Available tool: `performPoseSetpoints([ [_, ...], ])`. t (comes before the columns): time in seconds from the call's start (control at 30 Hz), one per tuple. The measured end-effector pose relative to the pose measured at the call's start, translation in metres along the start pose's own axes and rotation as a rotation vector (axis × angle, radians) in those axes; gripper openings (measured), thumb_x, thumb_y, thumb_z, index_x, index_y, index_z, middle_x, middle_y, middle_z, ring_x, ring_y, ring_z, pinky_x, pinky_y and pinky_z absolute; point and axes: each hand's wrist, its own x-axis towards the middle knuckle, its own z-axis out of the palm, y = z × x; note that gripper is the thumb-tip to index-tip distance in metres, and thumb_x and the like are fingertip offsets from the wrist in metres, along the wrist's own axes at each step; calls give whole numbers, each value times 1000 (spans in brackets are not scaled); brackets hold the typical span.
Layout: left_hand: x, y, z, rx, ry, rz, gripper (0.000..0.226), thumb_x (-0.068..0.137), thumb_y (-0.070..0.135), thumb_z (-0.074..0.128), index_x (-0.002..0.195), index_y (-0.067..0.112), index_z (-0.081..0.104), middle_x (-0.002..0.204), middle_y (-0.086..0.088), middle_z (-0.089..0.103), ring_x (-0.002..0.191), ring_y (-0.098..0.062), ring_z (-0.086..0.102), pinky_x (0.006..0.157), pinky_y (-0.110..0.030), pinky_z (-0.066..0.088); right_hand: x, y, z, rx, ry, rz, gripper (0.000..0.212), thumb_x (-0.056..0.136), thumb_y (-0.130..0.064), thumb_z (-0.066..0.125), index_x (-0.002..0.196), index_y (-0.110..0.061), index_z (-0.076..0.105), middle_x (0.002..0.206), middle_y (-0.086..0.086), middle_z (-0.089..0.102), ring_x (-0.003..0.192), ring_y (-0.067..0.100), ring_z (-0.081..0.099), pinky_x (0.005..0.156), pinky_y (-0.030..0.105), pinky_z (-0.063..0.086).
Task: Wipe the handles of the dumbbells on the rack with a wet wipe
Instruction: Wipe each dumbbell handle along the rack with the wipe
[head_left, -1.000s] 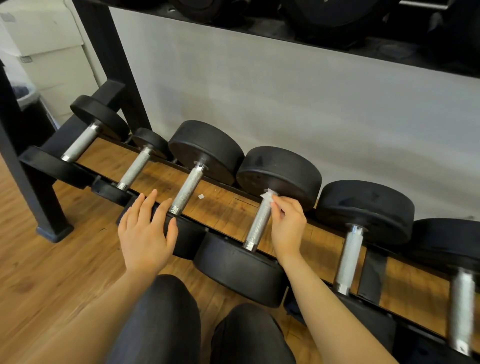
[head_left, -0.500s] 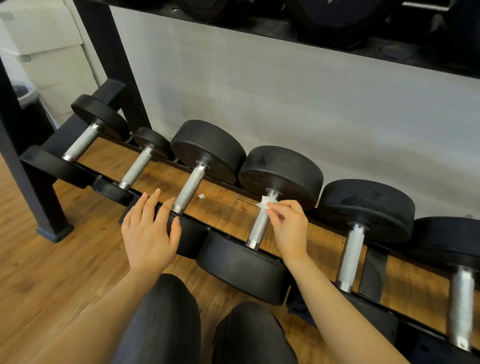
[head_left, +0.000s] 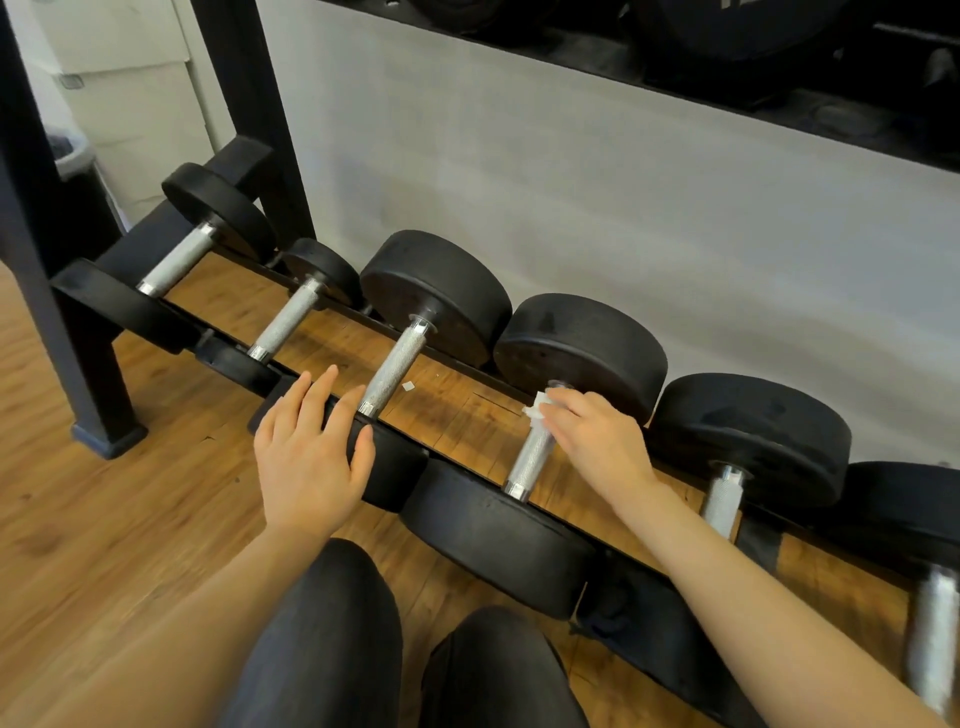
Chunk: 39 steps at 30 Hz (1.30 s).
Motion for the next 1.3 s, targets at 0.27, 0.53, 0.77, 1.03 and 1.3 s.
performPoseSetpoints([
  [0.27,1,-1,-1,0,-7,6,49,95,39,37,127,14,64,143,-13,52,137,-35,40,105,-54,33,3,11,11,219,68,-32,49,72,-1,81,119,-3,66,118,11,68,99,24,70,79,38,60],
  [0.53,1,-3,2,5,-17,14,47,95,39,39,129,16,63,143,-12,52,138,-35,40,106,-53,32,11,10,9,256,98,51,27,92,-13,64,119,-9,68,119,5,68,99,20,69,80,33,57],
  [0.77,2,-3,2,-2,-15,14,47,94,39,40,127,15,64,142,-12,53,137,-34,41,106,-52,32,4,12,14,267,54,-12,33,92,-15,64,124,-11,65,126,2,65,98,17,70,74,33,60],
  [1.03,1,-1,0,-6,-24,6,49,94,40,38,126,15,65,141,-13,54,137,-35,41,106,-53,32,8,16,17,219,-79,-83,35,91,-16,65,126,-16,62,128,-2,62,100,17,68,78,33,59],
  [1.3,1,-2,1,-7,-29,8,48,94,39,39,125,15,65,141,-12,54,137,-34,41,106,-53,32,2,12,14,283,-75,-104,37,88,-10,68,125,-14,64,129,-1,62,105,15,66,82,33,58],
])
